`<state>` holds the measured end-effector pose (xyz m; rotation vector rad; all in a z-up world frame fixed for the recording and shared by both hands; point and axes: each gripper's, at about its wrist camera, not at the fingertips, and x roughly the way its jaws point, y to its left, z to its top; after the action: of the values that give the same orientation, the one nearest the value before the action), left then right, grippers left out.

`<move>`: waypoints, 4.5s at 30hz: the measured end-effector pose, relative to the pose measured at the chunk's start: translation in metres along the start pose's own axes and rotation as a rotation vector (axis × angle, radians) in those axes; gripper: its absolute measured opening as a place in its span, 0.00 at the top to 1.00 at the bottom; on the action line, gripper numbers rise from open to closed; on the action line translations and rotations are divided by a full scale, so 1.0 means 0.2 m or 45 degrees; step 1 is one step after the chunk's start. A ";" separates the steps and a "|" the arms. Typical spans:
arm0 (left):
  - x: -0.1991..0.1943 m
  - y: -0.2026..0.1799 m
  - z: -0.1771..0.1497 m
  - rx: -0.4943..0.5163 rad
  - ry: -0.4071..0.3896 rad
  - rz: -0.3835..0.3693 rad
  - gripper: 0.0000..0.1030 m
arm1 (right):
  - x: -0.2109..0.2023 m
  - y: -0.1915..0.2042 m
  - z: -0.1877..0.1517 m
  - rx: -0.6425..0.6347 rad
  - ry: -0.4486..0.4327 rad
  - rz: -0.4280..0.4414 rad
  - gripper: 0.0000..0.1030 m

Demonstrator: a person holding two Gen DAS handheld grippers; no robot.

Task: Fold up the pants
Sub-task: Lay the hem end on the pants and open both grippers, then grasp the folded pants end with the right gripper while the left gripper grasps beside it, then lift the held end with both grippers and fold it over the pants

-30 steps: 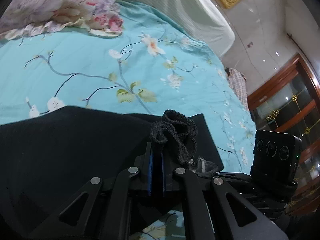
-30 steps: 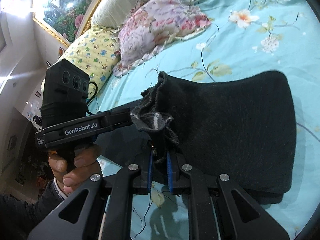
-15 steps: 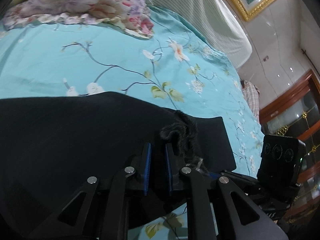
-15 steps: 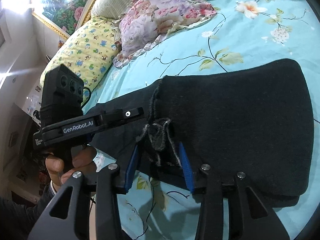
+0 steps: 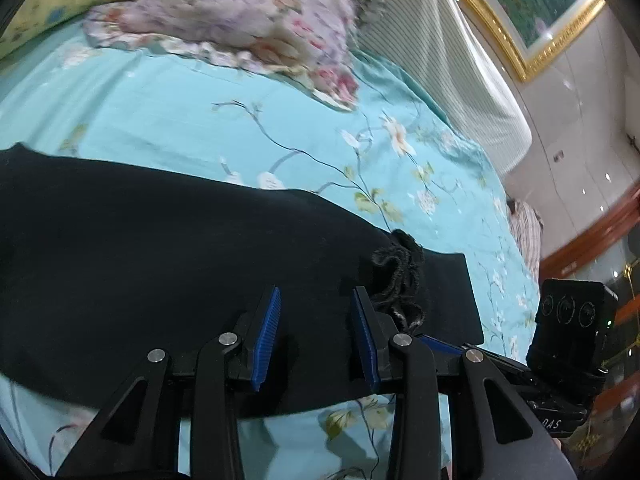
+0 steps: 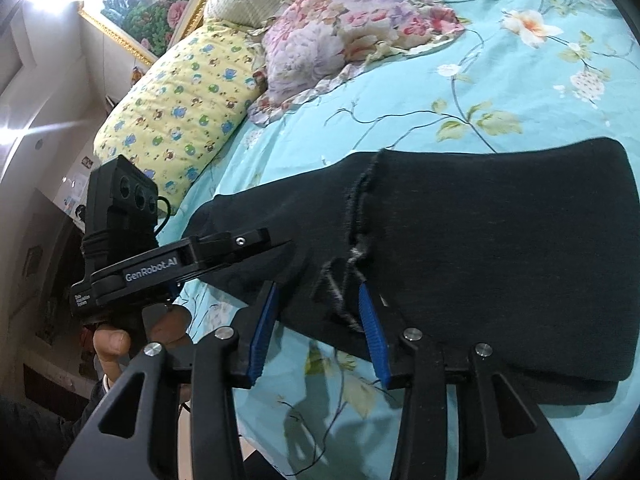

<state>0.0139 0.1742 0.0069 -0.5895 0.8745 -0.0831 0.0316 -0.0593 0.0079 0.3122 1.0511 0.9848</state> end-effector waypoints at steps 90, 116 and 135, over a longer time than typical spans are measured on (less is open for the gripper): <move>-0.57 0.41 -0.05 -0.506 -0.462 0.190 0.81 | 0.75 0.71 0.68 -0.660 0.306 0.326 0.81; -0.27 -0.48 -0.03 -0.071 -0.272 0.008 0.81 | -0.08 0.09 0.63 -0.347 -0.070 0.280 0.82; 0.13 -0.83 -0.13 0.170 -0.078 0.051 0.81 | -0.31 -0.47 0.42 -0.067 -0.194 0.220 0.83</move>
<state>0.0391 0.0152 0.0612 -0.4475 0.8137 -0.0862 0.1432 -0.1431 0.0269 0.4335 0.8689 1.1236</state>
